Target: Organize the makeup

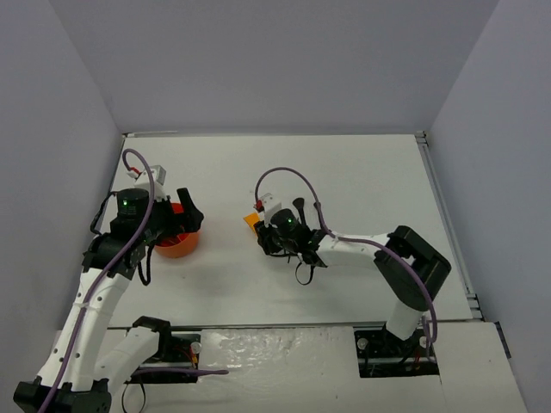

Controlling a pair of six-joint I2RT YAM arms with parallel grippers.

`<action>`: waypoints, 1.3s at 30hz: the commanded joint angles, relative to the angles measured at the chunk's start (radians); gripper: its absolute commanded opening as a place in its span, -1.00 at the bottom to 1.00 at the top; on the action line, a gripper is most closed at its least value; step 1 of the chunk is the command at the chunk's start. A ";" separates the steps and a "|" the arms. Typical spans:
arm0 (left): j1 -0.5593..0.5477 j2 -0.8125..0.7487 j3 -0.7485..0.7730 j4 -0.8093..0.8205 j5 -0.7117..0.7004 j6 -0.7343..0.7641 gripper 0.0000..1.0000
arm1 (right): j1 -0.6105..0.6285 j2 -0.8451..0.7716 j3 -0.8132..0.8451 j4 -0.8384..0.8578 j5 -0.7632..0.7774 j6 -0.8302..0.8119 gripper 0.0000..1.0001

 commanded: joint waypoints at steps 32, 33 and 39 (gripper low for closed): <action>-0.076 0.149 0.008 0.405 0.525 -0.310 -0.13 | 0.034 -0.390 -0.098 0.498 -0.463 -0.068 -0.84; -0.077 0.150 0.007 0.405 0.520 -0.309 -0.23 | 0.034 -0.391 -0.100 0.498 -0.462 -0.067 -0.83; -0.078 0.149 0.004 0.401 0.504 -0.300 -0.77 | 0.034 -0.393 -0.111 0.501 -0.451 -0.068 -0.68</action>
